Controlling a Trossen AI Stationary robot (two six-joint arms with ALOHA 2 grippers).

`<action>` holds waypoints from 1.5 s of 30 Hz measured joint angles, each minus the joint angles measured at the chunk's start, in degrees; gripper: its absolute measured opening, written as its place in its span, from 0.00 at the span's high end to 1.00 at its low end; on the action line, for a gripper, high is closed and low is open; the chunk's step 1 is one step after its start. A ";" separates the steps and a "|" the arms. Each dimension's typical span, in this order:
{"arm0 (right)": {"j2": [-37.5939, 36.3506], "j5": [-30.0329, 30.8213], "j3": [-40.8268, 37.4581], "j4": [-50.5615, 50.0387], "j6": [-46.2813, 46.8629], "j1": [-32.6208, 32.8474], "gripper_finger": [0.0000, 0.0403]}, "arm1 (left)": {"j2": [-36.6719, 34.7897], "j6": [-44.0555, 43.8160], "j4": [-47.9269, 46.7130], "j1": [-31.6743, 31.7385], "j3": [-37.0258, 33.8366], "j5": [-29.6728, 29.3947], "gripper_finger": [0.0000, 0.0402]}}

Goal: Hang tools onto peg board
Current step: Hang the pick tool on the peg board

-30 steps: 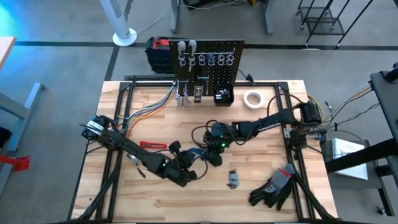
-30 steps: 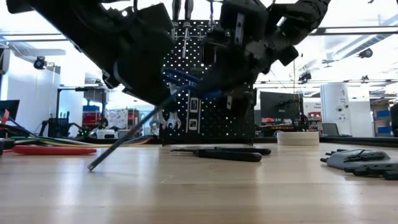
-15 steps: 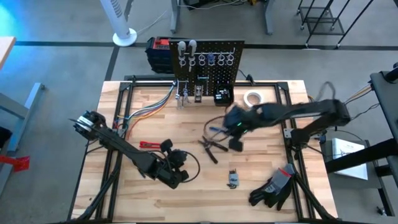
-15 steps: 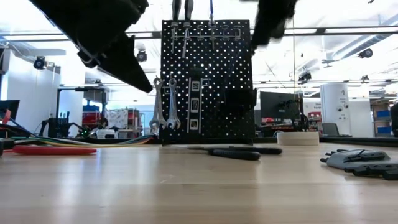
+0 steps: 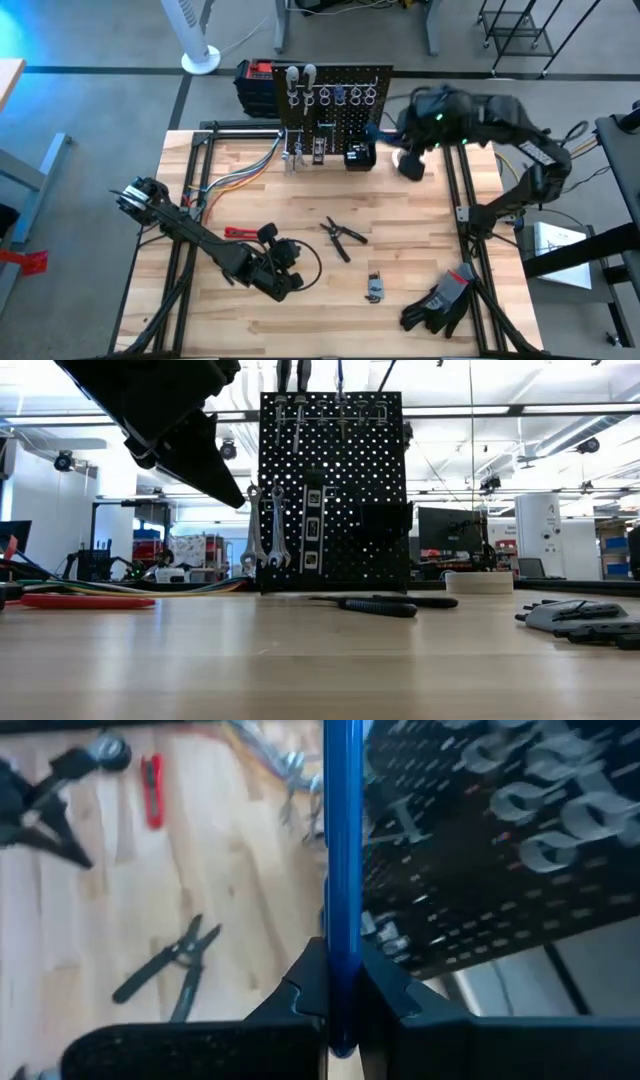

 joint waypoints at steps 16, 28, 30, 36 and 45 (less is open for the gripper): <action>5.75 -5.13 17.43 -9.60 -7.01 -11.78 0.97 | 0.00 -1.92 0.13 0.45 0.00 1.92 1.00; 5.88 -17.31 16.23 -11.53 -4.56 -10.68 0.97 | -5.28 12.48 6.42 2.80 1.66 -10.05 1.00; 5.90 -17.31 14.98 -11.49 -4.36 -8.79 0.97 | -7.90 18.04 10.65 4.28 2.03 -8.43 1.00; 5.86 -17.30 12.72 -11.24 -3.65 -2.18 0.97 | -15.25 34.61 25.85 11.54 1.66 8.75 0.94; 5.77 -16.78 12.48 -5.54 -2.27 3.43 0.97 | -15.27 46.10 34.01 22.36 6.00 24.83 0.73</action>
